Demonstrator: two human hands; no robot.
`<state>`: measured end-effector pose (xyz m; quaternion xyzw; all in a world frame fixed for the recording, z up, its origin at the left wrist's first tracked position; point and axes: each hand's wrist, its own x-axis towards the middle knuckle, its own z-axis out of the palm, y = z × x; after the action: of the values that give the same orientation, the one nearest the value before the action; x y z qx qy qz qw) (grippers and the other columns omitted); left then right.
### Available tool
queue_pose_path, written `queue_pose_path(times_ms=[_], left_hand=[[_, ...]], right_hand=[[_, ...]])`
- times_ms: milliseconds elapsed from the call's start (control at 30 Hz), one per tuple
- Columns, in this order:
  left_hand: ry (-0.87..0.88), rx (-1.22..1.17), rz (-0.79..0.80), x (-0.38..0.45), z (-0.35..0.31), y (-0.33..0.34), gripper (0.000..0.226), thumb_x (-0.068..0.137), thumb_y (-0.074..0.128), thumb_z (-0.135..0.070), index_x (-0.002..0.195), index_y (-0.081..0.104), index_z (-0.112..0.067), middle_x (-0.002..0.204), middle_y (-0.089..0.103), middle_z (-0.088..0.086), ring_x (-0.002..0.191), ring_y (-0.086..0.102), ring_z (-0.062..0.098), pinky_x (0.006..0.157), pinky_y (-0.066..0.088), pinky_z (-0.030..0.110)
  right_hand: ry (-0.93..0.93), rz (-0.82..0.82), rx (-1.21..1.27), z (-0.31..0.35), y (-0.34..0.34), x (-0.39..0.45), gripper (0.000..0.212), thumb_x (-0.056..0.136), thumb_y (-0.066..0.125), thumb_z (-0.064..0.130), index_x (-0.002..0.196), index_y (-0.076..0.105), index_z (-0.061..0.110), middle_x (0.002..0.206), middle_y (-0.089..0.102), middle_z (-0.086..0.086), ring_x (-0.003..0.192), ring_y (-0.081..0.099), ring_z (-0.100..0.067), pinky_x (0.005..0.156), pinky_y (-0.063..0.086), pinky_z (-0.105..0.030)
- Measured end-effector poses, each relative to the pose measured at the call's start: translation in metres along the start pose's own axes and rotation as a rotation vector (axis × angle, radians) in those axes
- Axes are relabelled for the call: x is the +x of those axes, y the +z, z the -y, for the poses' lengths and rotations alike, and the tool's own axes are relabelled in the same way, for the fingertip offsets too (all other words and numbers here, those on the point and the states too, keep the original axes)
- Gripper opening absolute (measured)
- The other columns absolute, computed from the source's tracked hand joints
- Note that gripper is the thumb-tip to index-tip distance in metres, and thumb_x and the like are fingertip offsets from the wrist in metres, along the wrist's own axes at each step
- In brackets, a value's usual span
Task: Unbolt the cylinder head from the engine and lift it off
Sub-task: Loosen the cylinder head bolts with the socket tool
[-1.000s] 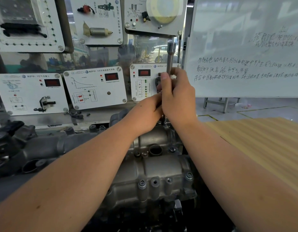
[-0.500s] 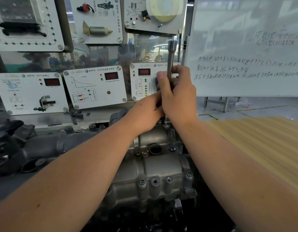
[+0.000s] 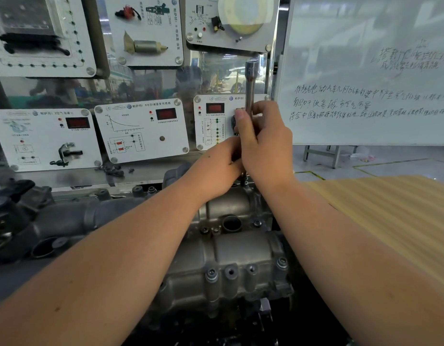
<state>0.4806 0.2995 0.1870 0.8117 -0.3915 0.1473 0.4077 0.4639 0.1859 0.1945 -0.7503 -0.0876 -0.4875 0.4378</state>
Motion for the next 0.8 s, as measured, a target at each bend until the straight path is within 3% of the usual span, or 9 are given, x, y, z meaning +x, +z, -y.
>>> queue_pose_path(times_ms=[100,167,233,300,400,500,600,700,800], left_hand=[[-0.01,-0.006,0.0,-0.0003,0.0012,0.0008,0.028,0.101,0.05,-0.017,0.097,0.053,-0.045,0.09,0.067,-0.016,0.085,0.062,-0.006,0.068,0.05,0.012],[-0.037,-0.002,0.011,0.0001,0.0021,0.0018,0.029,0.103,0.048,-0.021,0.092,0.054,-0.046,0.092,0.072,-0.006,0.084,0.066,0.007,0.075,0.053,0.025],[-0.037,-0.004,0.014,0.0004,0.0024,0.0019,0.028,0.103,0.048,-0.02,0.088,0.056,-0.043,0.09,0.073,-0.001,0.081,0.066,0.013,0.071,0.052,0.026],[-0.032,-0.006,0.012,0.0004,0.0026,0.0007,0.027,0.102,0.05,-0.018,0.088,0.056,-0.04,0.085,0.071,-0.002,0.075,0.064,0.012,0.064,0.048,0.021],[-0.033,-0.007,0.018,0.0008,0.0034,-0.0001,0.024,0.1,0.052,-0.016,0.098,0.057,-0.039,0.087,0.069,-0.008,0.08,0.063,0.006,0.065,0.048,0.019],[-0.035,-0.018,0.011,0.0012,0.0043,0.0004,0.019,0.1,0.053,-0.015,0.11,0.058,-0.03,0.091,0.069,-0.008,0.078,0.064,0.0,0.062,0.048,0.013],[-0.045,-0.029,0.006,0.0004,0.003,0.0008,0.019,0.103,0.05,-0.02,0.104,0.057,-0.038,0.093,0.072,-0.005,0.079,0.066,0.003,0.067,0.052,0.022],[-0.047,0.006,0.016,0.0003,0.003,0.0003,0.022,0.105,0.048,-0.023,0.095,0.056,-0.041,0.087,0.069,-0.01,0.072,0.063,-0.006,0.056,0.043,0.013],[-0.055,0.027,0.014,0.0018,0.0049,0.0015,0.015,0.104,0.05,-0.022,0.112,0.059,-0.03,0.098,0.07,-0.009,0.087,0.063,-0.001,0.069,0.049,0.017]], right_hand=[[-0.009,-0.021,-0.023,0.0001,0.0003,0.0006,0.025,0.106,0.047,0.033,0.107,0.061,0.013,0.086,0.07,0.003,0.078,0.065,-0.014,0.068,0.05,-0.032],[-0.005,-0.026,-0.031,-0.0001,0.0012,0.0011,0.029,0.107,0.042,0.031,0.105,0.064,0.012,0.085,0.069,0.006,0.076,0.064,-0.013,0.068,0.047,-0.03],[0.005,-0.024,-0.032,-0.0004,0.0016,0.0015,0.031,0.108,0.04,0.031,0.103,0.064,0.012,0.083,0.068,0.01,0.074,0.063,-0.011,0.067,0.045,-0.03],[0.015,-0.014,-0.005,-0.0004,0.0015,0.0016,0.028,0.107,0.043,0.033,0.109,0.063,0.014,0.083,0.069,0.009,0.076,0.064,-0.01,0.068,0.047,-0.029],[0.013,-0.014,0.03,-0.0006,0.0002,0.0004,0.026,0.102,0.054,0.039,0.118,0.055,0.017,0.083,0.071,0.009,0.077,0.066,-0.004,0.064,0.047,-0.017],[-0.011,-0.022,0.008,-0.0005,-0.0001,0.0003,0.022,0.104,0.052,0.033,0.112,0.059,0.013,0.085,0.072,0.004,0.077,0.067,-0.011,0.066,0.049,-0.025],[-0.006,-0.023,-0.017,0.0003,0.0005,0.0011,0.026,0.107,0.043,0.03,0.103,0.062,0.012,0.084,0.069,0.007,0.076,0.065,-0.012,0.068,0.048,-0.03],[0.02,-0.027,-0.003,0.0003,0.0004,0.001,0.026,0.108,0.042,0.031,0.104,0.06,0.014,0.083,0.069,0.007,0.075,0.064,-0.01,0.068,0.049,-0.031],[0.022,-0.022,0.041,0.0005,-0.0002,-0.0003,0.022,0.104,0.051,0.038,0.115,0.053,0.019,0.08,0.071,0.006,0.076,0.067,-0.007,0.066,0.05,-0.025]])
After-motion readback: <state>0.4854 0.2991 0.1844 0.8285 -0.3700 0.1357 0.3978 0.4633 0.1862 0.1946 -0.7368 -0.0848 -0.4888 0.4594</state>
